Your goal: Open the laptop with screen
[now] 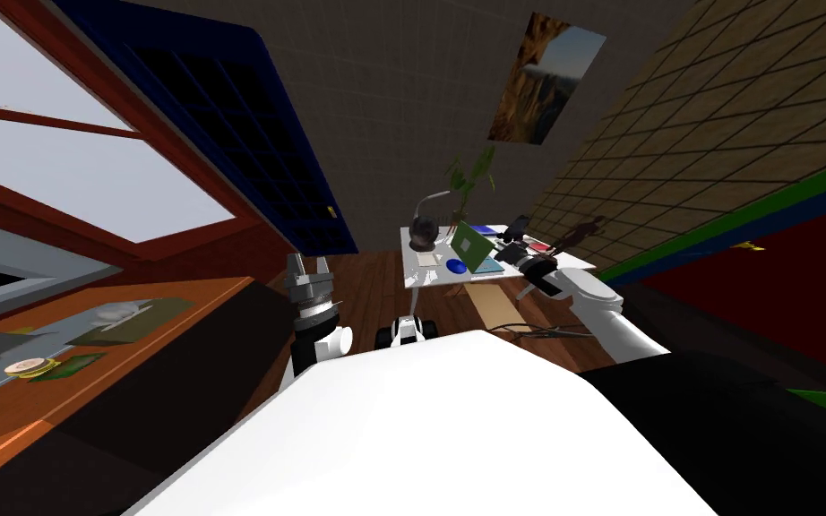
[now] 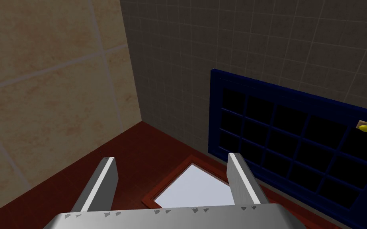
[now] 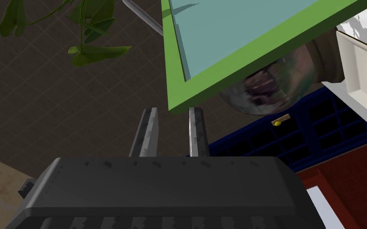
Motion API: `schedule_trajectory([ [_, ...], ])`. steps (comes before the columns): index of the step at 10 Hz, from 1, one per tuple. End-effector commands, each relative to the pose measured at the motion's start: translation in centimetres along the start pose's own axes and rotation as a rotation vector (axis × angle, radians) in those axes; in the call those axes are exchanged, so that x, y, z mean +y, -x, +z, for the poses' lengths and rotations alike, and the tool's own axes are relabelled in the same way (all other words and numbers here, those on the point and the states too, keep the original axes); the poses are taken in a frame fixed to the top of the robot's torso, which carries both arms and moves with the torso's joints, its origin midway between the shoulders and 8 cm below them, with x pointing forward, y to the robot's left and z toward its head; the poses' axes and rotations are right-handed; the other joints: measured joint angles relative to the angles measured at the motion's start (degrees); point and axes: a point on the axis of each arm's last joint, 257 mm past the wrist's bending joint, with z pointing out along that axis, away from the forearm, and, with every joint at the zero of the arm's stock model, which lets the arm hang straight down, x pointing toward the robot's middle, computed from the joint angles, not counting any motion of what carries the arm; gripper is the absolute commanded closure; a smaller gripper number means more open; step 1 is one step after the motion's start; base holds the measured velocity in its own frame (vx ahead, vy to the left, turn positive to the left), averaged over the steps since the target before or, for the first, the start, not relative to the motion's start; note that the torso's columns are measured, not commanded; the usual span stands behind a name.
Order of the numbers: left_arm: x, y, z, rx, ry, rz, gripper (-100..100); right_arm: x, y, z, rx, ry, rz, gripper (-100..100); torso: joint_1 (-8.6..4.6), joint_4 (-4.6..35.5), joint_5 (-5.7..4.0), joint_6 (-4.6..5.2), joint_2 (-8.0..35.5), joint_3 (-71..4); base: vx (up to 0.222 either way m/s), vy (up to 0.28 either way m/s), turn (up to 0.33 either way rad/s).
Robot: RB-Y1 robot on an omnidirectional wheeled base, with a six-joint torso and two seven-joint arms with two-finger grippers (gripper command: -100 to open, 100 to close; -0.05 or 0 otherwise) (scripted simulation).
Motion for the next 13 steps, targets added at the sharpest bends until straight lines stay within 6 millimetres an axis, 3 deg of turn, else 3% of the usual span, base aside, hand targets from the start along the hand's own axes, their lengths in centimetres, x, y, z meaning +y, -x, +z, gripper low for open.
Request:
schedule_trajectory([
  [1, 0.0, 0.0, 0.0, 0.000, 0.000, 0.000, 0, -0.7, -2.2, 0.1, 0.044, -0.017, 0.057, 100, 0.06, 0.0, 0.01, 0.00, -0.1, -0.1, -0.089, -0.029, 0.230],
  [4, 0.0, 0.0, 0.0, 0.000, 0.000, 0.000, 0, -1.8, -4.5, -0.1, 0.090, -0.046, 0.104, 100, -0.19, 0.0, -0.02, -0.43, 0.0, 0.0, -0.133, -0.062, 0.229],
  [13, 0.0, 0.0, 0.0, 0.000, 0.000, 0.000, 0, -7.0, -11.5, -1.3, 0.224, -0.203, 0.312, 100, 0.15, 0.1, 0.03, -0.25, 0.1, 0.0, -0.148, -0.044, 0.240],
])
